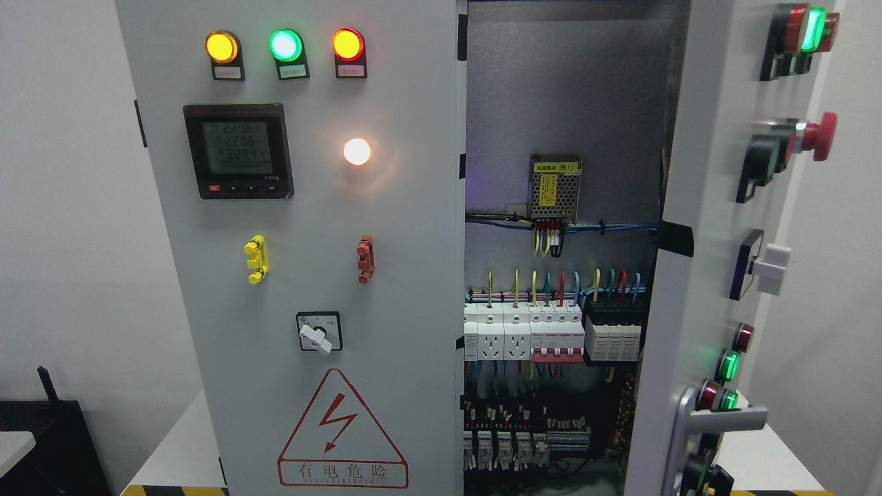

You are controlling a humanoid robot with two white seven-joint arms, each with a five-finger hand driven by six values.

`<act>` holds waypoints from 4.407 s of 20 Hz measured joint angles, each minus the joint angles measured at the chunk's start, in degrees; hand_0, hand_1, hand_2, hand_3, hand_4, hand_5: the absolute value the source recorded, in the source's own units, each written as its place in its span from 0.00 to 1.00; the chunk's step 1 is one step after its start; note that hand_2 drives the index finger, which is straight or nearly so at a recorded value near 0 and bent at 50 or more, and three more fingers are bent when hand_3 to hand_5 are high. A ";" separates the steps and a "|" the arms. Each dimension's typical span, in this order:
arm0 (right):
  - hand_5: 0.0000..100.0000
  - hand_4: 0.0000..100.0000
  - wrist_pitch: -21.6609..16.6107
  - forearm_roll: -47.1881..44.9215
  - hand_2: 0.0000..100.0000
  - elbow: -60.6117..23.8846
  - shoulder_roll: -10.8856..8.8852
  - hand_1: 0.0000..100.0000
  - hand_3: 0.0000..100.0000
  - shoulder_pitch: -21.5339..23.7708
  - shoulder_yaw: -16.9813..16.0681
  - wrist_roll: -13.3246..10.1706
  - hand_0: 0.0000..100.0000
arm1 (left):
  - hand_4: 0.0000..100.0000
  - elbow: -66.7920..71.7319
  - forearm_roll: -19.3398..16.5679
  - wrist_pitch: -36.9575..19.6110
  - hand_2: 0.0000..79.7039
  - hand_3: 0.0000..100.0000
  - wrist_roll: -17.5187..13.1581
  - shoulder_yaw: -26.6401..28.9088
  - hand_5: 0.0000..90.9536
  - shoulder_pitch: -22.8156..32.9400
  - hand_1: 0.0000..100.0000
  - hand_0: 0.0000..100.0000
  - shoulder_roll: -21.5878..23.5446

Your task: Open door with both hands

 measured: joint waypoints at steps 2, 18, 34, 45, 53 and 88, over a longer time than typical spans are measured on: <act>0.00 0.00 0.00 0.00 0.00 0.00 0.00 0.00 0.00 0.00 0.00 0.00 0.11 | 0.03 -0.95 1.65 3.19 0.00 0.00 -2.58 1.28 0.00 -2.69 0.00 0.00 2.32; 0.00 0.00 0.00 -0.01 0.00 0.00 0.00 0.00 0.00 0.00 0.00 0.00 0.11 | 0.03 -4.58 5.23 6.86 0.00 0.00 -13.75 5.37 0.00 -16.96 0.00 0.00 11.80; 0.00 0.00 0.00 -0.02 0.00 0.00 0.00 0.00 0.00 0.00 -0.01 0.00 0.11 | 0.03 -3.76 7.51 10.97 0.00 0.00 -12.05 -26.56 0.00 -63.14 0.00 0.00 18.51; 0.00 0.00 0.00 -0.02 0.00 0.00 0.00 0.00 0.00 0.00 -0.01 0.00 0.11 | 0.03 -3.67 17.78 14.20 0.00 0.00 -8.30 -62.29 0.00 -104.12 0.00 0.00 19.37; 0.00 0.00 0.00 -0.02 0.00 0.00 0.00 0.00 0.00 0.00 -0.01 0.00 0.11 | 0.03 -3.85 25.07 14.22 0.00 0.00 -4.34 -82.90 0.00 -121.29 0.00 0.00 16.17; 0.00 0.00 0.00 0.00 0.00 0.00 0.00 0.00 0.00 0.00 -0.01 -0.01 0.11 | 0.03 2.09 40.47 16.13 0.00 0.00 8.33 -105.18 0.00 -143.57 0.00 0.00 -16.25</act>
